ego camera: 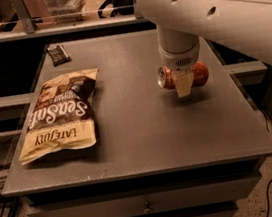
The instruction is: Knock coke can over
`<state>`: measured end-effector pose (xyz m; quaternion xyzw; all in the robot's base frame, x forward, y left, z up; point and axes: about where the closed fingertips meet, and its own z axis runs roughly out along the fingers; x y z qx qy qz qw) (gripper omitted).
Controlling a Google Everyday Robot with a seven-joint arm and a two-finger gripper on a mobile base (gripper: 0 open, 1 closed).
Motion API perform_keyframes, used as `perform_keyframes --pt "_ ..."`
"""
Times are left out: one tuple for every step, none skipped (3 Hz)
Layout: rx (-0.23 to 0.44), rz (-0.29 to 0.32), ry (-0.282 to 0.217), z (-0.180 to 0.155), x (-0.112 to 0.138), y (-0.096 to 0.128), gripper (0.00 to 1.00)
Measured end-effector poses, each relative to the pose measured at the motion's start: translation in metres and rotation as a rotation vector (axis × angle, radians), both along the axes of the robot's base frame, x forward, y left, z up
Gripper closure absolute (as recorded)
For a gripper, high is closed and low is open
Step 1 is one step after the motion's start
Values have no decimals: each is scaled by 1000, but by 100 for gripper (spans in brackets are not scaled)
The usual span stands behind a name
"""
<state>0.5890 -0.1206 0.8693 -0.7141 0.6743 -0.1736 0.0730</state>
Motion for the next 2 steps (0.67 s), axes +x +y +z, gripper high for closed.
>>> perform_keyframes --pt "25 1 75 -9 -6 -5 0" --pt "25 1 75 -9 -6 -5 0"
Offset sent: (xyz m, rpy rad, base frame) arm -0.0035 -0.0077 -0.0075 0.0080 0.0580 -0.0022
